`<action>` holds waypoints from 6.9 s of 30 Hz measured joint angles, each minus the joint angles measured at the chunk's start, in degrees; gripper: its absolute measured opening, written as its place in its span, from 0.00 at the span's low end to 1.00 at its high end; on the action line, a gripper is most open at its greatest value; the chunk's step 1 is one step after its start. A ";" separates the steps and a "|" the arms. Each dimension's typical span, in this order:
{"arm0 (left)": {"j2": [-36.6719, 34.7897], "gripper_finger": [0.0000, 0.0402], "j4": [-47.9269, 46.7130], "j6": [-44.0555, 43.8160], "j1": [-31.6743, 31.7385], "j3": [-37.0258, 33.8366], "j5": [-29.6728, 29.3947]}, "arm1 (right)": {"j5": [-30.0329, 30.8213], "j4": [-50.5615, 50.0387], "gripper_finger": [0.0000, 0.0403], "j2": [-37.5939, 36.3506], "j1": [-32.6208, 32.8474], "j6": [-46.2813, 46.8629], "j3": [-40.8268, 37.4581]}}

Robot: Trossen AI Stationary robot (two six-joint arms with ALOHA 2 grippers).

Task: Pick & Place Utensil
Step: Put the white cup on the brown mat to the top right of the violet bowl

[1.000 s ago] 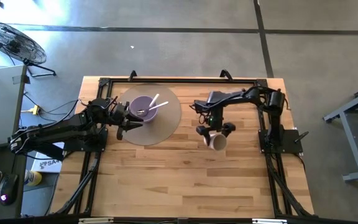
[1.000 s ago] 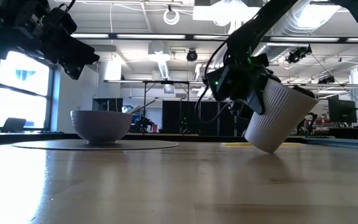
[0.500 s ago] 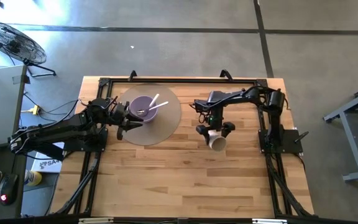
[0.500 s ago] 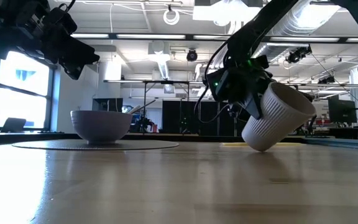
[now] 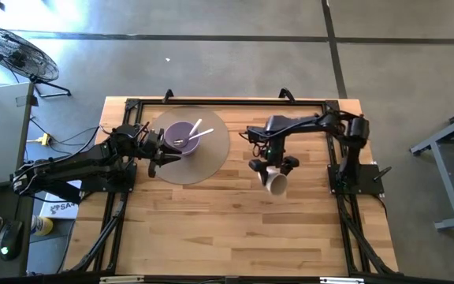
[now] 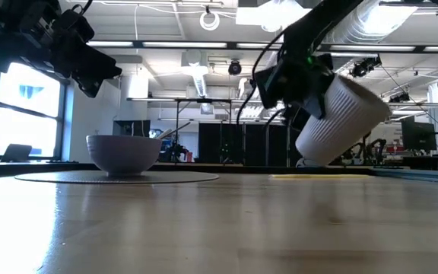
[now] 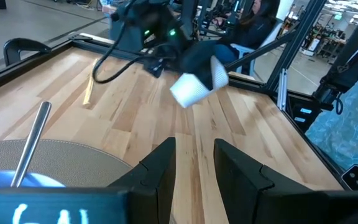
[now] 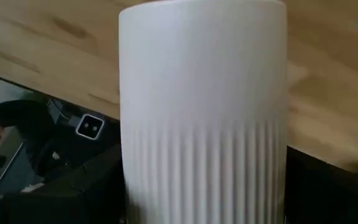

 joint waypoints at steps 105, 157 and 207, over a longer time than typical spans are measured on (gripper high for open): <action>35.31 0.26 18.46 47.27 -52.25 6.08 -55.25 | -1.76 82.88 0.84 -4.86 6.37 59.81 -18.73; 40.68 0.26 18.51 69.92 -53.20 8.50 -64.09 | -17.20 61.62 0.84 -0.75 -9.10 60.79 -18.91; 40.65 0.26 17.57 67.49 -53.24 8.50 -62.21 | -14.83 67.95 0.84 -0.80 -9.32 53.14 -18.84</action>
